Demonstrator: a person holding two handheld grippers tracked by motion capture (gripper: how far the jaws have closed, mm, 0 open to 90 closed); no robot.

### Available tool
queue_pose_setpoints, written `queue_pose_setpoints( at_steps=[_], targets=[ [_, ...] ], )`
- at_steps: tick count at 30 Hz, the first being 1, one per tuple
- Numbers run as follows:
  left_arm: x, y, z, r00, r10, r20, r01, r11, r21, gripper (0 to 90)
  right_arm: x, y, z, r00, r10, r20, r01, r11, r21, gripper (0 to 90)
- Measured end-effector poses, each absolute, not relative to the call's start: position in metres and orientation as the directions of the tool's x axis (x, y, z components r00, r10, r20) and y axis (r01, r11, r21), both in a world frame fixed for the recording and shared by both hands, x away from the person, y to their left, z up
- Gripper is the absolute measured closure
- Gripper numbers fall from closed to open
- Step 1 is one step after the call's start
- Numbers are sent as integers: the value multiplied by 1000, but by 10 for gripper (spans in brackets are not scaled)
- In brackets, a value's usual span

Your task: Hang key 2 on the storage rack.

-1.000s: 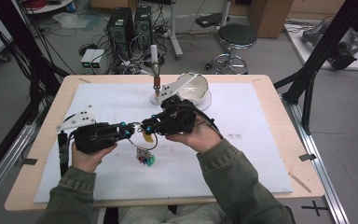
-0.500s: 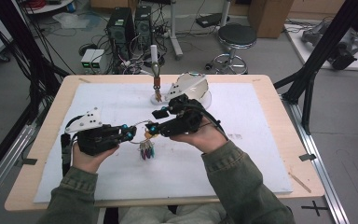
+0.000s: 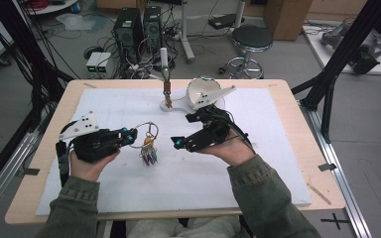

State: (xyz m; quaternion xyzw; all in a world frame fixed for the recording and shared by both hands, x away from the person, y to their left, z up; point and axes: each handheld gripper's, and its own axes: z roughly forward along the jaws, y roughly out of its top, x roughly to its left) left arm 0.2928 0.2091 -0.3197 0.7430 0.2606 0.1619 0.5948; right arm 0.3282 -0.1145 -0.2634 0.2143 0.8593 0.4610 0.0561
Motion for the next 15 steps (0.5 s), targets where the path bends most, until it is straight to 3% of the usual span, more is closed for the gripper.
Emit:
queue_pose_setpoints(
  at_steps=[5, 7, 15],
  targets=[
    [296, 214, -317, 792, 607, -68, 190, -139, 972, 869, 329, -126, -268, -891, 443, 104, 329, 470, 819, 90],
    [298, 217, -315, 787, 613, -68, 189, -136, 973, 869, 329, -131, -271, -885, 455, 101, 333, 467, 819, 25],
    [304, 223, -312, 766, 641, -53, 187, -144, 972, 870, 334, -146, -282, -866, 492, 92, 346, 455, 821, 21]
  ],
)
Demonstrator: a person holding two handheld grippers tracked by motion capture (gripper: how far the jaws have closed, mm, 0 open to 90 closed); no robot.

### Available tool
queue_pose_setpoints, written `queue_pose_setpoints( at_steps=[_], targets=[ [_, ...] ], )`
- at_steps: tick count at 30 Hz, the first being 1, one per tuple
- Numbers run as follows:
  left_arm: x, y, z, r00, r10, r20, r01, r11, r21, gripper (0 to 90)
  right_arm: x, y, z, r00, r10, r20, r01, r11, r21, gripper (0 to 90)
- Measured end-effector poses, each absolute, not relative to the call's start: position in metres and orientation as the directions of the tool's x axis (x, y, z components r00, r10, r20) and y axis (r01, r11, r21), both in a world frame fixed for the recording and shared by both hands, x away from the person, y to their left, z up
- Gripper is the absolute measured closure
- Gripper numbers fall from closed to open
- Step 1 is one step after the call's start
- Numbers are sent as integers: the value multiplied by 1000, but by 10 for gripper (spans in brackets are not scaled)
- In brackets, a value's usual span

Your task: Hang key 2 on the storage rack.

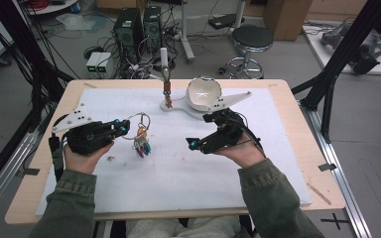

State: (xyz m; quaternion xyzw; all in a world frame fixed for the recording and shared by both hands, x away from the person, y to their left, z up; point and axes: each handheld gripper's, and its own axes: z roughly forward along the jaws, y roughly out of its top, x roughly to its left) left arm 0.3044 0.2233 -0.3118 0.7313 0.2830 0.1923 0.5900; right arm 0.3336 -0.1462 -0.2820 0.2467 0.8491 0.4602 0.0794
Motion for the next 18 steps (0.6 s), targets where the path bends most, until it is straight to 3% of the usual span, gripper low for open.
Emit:
queue_pose_setpoints(
  at_steps=[18],
  targets=[
    [322, 236, -287, 742, 669, -41, 178, -138, 974, 869, 345, -192, -317, -783, 619, 59, 379, 399, 835, 21]
  ],
)
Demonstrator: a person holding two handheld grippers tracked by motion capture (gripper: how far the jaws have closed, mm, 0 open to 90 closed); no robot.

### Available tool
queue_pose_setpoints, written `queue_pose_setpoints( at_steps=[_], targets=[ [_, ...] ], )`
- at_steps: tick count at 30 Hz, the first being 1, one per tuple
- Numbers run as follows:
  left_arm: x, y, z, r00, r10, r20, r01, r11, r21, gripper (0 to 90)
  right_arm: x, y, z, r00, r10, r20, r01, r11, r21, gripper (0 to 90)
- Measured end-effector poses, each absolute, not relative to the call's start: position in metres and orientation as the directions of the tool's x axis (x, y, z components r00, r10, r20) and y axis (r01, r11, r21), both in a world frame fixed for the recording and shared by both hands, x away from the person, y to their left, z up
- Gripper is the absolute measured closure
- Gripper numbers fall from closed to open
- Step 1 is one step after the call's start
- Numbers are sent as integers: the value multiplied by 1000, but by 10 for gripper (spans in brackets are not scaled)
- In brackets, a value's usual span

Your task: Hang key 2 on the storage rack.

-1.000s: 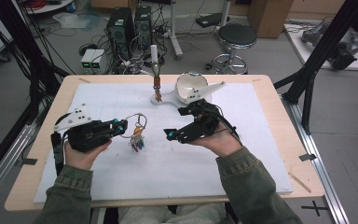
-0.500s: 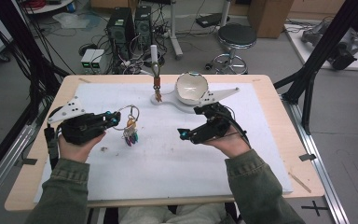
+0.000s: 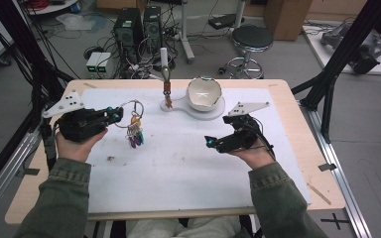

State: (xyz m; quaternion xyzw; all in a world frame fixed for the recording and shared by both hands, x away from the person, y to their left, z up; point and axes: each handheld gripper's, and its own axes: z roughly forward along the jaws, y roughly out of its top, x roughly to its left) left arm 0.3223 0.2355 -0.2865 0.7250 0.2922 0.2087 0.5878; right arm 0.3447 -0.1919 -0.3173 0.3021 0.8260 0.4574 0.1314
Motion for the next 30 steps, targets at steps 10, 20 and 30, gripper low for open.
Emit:
queue_pose_setpoints(
  at_steps=[10, 20, 30],
  targets=[
    [337, 245, -276, 720, 692, -52, 173, -106, 979, 870, 343, -206, -326, -748, 662, 41, 389, 388, 835, 21],
    [351, 248, -267, 713, 696, -82, 179, -68, 981, 870, 338, -223, -335, -696, 716, 52, 389, 315, 866, 21],
    [366, 250, -263, 683, 727, -73, 188, -78, 979, 870, 329, -242, -350, -643, 763, 60, 361, 234, 903, 21]
  ],
)
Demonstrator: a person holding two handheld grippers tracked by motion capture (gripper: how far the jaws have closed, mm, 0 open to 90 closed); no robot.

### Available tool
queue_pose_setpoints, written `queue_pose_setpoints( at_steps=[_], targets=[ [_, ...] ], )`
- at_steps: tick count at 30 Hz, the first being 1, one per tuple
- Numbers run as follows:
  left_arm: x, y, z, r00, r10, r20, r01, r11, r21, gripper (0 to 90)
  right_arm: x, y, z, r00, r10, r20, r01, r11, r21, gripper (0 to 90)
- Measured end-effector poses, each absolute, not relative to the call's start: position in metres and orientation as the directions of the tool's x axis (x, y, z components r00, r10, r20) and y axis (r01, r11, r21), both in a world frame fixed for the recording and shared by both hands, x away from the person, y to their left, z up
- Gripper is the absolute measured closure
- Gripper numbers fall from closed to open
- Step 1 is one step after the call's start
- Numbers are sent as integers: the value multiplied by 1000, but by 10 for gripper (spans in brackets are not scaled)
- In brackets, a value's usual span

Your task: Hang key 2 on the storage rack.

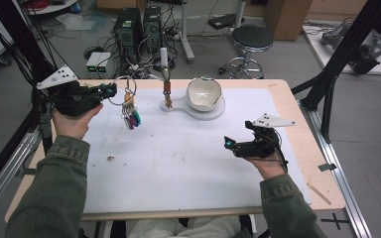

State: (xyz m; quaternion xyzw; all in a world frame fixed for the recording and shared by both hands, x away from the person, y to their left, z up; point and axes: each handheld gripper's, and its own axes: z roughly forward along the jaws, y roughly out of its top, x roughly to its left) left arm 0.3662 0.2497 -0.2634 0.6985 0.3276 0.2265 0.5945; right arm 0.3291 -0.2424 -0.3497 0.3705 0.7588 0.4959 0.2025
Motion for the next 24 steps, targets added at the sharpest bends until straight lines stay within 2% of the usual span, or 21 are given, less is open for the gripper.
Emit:
queue_pose_setpoints(
  at_steps=[9, 24],
  targets=[
    [384, 253, -269, 650, 757, -66, 222, -106, 969, 870, 327, -254, -362, -629, 774, 68, 371, 222, 902, 21],
    [414, 237, -252, 634, 773, -25, 220, -149, 964, 870, 320, -276, -383, -553, 832, 50, 346, 175, 922, 21]
  ],
)
